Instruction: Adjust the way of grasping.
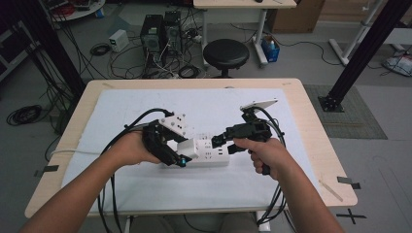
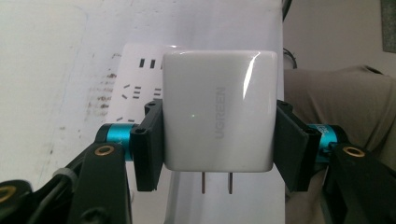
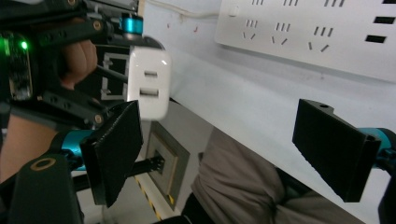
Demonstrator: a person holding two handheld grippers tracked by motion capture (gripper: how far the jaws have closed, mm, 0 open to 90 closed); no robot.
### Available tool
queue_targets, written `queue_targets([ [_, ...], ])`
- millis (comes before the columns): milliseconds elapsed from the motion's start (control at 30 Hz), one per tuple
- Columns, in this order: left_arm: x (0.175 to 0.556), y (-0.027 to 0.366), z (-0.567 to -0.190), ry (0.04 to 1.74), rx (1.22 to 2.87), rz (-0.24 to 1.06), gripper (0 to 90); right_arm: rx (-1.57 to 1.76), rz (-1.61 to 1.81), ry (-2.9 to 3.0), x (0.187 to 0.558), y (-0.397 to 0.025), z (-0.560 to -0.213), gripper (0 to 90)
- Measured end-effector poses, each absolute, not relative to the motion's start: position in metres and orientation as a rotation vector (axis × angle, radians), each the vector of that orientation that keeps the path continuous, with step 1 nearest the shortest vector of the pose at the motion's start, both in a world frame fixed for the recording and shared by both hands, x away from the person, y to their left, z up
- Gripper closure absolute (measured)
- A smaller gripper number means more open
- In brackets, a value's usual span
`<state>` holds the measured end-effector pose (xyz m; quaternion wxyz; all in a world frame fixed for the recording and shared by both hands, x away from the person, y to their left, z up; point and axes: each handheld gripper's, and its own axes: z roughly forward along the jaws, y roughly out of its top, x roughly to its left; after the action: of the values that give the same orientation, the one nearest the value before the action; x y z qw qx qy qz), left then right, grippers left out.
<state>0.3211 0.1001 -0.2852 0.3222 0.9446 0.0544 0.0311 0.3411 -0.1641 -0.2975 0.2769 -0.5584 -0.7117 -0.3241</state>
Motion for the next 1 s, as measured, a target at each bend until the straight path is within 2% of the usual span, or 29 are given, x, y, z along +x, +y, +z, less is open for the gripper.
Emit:
queue_targets([
  [400,0.323,0.086,-0.291,0.116,2.482,0.104,42.4,-1.403,-0.907,-1.79,0.342,-0.141,-0.315,18.8],
  [533,0.323,0.084,-0.292,0.111,2.494,0.108,42.4,-1.368,-0.931,-1.75,0.344,-0.131,-0.32,28.4],
  [633,0.323,0.084,-0.293,0.113,2.494,0.119,42.4,-1.358,-0.917,-1.742,0.344,-0.124,-0.324,30.0],
  [800,0.323,0.086,-0.292,0.103,2.49,0.126,42.4,-1.362,-0.914,-1.753,0.343,-0.118,-0.329,43.7],
  [1000,0.321,0.085,-0.295,0.086,2.497,0.143,42.4,-1.354,-0.932,-1.729,0.344,-0.117,-0.33,51.8],
])
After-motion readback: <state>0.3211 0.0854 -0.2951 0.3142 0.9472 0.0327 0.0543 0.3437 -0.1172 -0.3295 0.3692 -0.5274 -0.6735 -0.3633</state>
